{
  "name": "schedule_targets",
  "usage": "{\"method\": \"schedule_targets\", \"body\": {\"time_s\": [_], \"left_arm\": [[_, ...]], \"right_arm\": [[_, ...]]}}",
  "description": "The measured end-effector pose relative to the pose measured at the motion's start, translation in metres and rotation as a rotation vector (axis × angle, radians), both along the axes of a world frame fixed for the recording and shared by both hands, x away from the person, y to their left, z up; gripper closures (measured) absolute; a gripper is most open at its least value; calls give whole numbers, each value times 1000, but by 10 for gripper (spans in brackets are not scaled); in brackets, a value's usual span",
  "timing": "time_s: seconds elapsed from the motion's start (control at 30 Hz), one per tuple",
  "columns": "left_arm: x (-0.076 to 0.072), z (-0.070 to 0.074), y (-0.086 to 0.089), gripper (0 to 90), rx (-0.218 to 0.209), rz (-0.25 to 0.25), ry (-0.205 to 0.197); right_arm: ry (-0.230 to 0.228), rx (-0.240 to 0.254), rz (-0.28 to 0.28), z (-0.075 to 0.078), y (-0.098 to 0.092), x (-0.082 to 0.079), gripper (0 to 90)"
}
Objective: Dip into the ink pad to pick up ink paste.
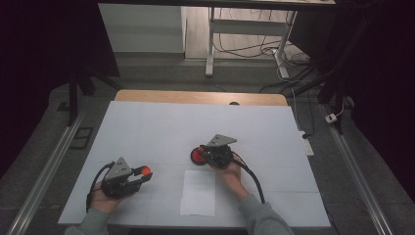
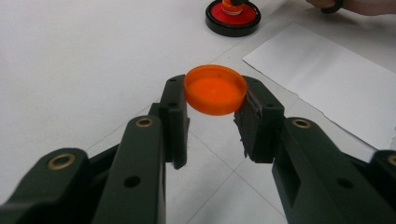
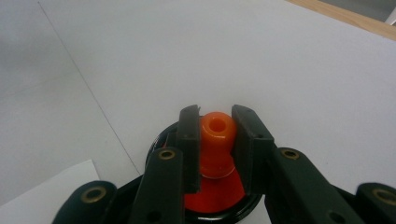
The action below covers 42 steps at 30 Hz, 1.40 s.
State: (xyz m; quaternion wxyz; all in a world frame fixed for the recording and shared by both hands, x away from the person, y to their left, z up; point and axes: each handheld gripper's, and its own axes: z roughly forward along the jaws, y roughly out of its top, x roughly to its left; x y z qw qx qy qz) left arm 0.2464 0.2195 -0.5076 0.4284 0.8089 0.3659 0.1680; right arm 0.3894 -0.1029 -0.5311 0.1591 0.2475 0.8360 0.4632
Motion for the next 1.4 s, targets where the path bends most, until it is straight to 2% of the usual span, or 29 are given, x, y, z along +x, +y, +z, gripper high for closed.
{"method": "schedule_targets", "body": {"time_s": [0.33,0.5,0.73,1.0,1.1,1.4], "left_arm": [[1,0,0,646,3,-1,0],[1,0,2,645,-1,-2,-1],[1,0,2,645,-3,1,-3],[2,-1,2,645,0,3,-1],[2,-1,2,645,-1,5,0],[3,-1,3,645,-1,12,3]], "right_arm": [[2,-15,1,2,0,0,721],[-32,46,-15,16,-7,-1,721],[-15,105,-18,28,-19,-1,721],[-18,124,-6,38,-24,-5,721],[-2,148,3,40,-26,-7,721],[1,167,9,50,-34,-15,721]]}}
